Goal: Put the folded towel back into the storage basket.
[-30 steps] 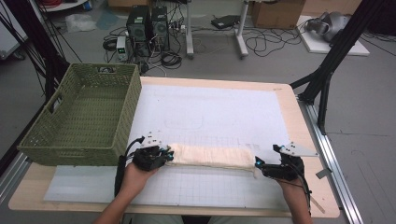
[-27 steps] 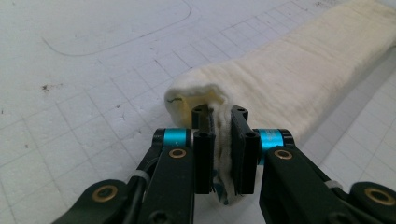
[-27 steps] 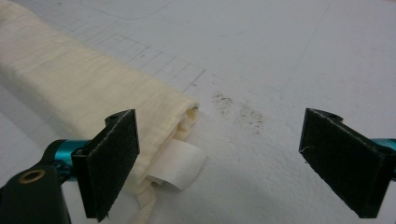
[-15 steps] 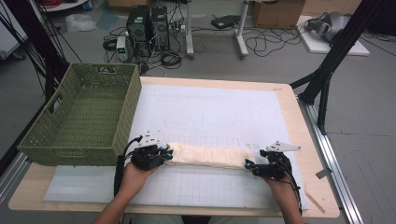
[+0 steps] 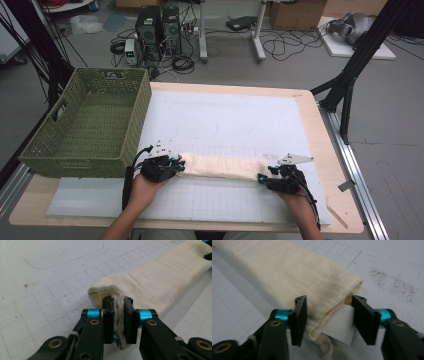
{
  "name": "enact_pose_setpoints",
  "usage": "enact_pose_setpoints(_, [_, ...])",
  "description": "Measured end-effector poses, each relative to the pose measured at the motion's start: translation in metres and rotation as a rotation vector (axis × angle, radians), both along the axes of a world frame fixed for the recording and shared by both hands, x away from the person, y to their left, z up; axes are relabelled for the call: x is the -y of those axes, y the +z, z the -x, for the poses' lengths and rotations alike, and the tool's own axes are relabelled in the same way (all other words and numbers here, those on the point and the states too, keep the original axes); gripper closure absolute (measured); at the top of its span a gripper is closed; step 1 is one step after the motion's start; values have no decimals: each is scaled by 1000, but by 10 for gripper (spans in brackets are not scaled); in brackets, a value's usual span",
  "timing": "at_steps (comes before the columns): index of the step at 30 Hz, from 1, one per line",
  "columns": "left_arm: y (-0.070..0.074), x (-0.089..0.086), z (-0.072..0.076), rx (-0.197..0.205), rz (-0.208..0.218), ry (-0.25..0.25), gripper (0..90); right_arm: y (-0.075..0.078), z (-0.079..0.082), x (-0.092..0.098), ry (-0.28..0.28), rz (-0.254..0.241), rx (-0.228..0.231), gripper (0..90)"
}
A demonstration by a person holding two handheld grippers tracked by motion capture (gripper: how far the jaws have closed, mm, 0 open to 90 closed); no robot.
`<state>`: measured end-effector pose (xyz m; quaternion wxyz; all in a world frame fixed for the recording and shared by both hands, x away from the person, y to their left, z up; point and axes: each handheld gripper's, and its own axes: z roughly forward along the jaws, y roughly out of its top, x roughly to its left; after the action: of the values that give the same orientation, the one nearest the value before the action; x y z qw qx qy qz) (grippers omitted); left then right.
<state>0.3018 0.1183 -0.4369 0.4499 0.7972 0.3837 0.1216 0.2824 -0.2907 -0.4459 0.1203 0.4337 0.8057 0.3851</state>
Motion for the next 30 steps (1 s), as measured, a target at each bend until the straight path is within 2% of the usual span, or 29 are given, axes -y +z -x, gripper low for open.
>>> enact_pose_setpoints(2, [0, 0, 0, 1, -5, -3, 806, 0, 0, -2, -5, -2, 0, 579])
enact_pose_setpoints(6, [0, 0, 0, 0, -7, -2, 806, 0, 0, -3, 34, -34, -22, 761])
enact_pose_setpoints(7, [0, 0, -1, 0, -7, -2, 806, 1, 0, -5, 38, -22, -14, 778])
enact_pose_setpoints(13, [1, -1, 0, 12, 7, 5, 810, 4, 0, -7, 41, 1, 6, 793])
enact_pose_setpoints(20, [10, -6, 1, 47, 51, 14, 813, 13, 0, -1, 24, -30, 48, 796])
enact_pose_setpoints(30, [24, -8, 4, 108, 106, -2, 813, 27, -1, 8, 8, -74, 113, 794])
